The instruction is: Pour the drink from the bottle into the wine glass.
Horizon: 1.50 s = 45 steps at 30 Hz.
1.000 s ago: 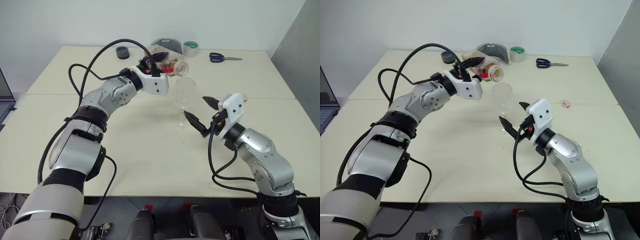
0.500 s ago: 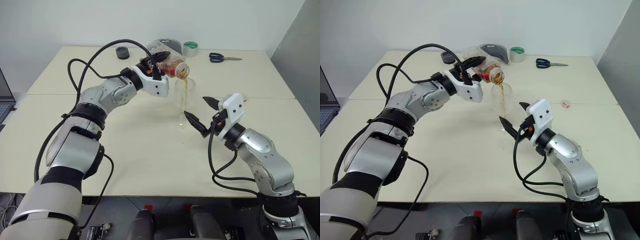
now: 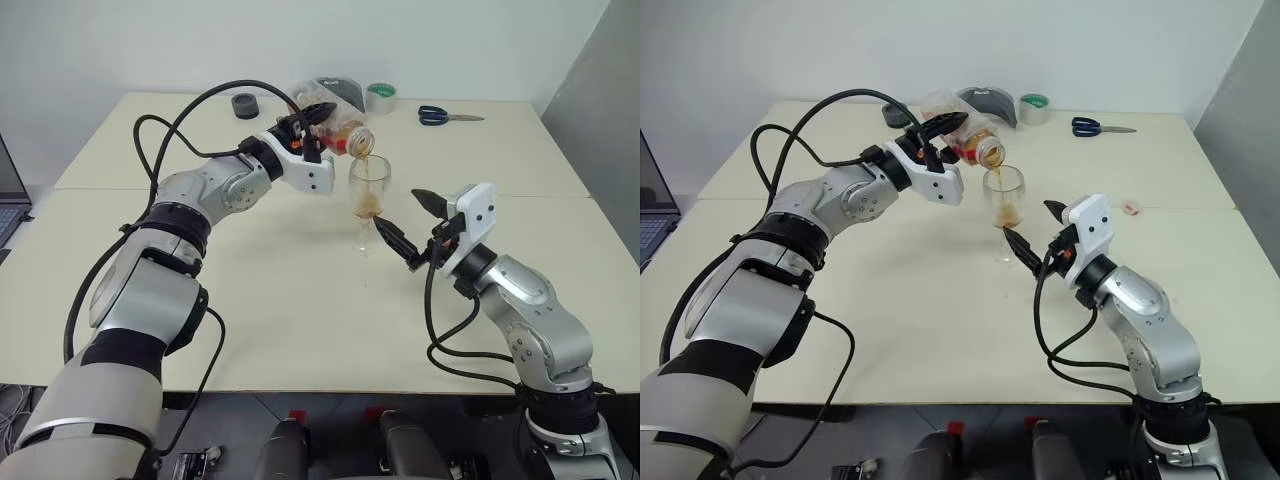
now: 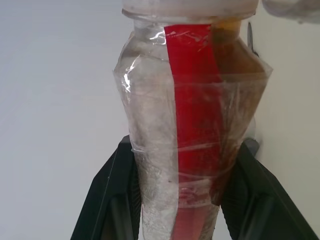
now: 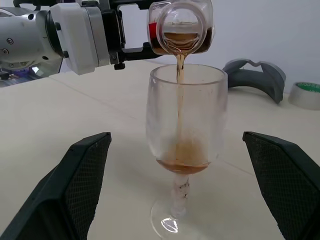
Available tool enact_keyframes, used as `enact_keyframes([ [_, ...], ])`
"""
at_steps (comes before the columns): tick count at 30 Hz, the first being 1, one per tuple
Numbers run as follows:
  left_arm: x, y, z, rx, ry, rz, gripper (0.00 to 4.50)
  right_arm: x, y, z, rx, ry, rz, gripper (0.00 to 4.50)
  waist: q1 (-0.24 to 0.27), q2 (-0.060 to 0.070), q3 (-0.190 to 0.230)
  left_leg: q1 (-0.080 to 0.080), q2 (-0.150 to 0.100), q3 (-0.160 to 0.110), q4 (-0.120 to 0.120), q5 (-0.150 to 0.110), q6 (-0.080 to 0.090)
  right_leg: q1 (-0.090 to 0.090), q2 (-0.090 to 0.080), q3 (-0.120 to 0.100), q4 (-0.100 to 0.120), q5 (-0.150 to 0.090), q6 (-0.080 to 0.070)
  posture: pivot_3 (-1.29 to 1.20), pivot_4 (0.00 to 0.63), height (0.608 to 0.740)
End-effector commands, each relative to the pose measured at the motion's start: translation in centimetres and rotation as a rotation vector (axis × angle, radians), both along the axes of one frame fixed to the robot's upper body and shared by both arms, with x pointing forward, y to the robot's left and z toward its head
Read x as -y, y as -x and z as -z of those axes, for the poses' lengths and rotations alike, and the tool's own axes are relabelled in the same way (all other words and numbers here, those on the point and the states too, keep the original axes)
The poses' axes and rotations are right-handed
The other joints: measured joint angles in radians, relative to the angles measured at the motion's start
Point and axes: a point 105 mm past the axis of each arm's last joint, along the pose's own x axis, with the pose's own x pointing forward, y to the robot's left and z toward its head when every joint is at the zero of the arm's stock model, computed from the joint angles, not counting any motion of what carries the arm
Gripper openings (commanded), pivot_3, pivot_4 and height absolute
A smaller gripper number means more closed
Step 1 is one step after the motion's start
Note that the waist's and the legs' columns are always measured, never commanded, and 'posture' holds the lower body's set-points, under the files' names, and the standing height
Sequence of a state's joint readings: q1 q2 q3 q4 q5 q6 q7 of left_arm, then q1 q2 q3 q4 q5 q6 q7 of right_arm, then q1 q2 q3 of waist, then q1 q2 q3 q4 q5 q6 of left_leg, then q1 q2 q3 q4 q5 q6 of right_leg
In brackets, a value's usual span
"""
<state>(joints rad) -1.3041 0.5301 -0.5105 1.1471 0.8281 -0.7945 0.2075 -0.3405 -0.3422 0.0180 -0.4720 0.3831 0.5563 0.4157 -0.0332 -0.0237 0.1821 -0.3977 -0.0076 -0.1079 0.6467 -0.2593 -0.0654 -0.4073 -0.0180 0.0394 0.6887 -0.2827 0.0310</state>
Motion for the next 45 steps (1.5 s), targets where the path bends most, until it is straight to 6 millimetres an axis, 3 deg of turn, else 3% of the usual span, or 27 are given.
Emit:
enact_keyframes([
  [1,0.0,0.3,-2.9,0.086,0.025,0.010,1.69,0.3,1.0,-1.9,0.080,-0.017,-0.030,4.50,0.000,0.000,0.000,0.000,0.000,0.000,0.000,0.000,0.000,0.000,0.000,0.000,0.000,0.000,0.000,0.00,0.150,0.740],
  [45,0.3,0.1,-3.6,0.146,-0.016,-0.004,1.69,-0.4,1.8,-1.7,0.057,-0.002,-0.088,4.50,0.000,0.000,0.000,0.000,0.000,0.000,0.001,0.000,0.000,0.000,0.000,0.000,0.001,0.000,0.000,0.00,0.150,0.740],
])
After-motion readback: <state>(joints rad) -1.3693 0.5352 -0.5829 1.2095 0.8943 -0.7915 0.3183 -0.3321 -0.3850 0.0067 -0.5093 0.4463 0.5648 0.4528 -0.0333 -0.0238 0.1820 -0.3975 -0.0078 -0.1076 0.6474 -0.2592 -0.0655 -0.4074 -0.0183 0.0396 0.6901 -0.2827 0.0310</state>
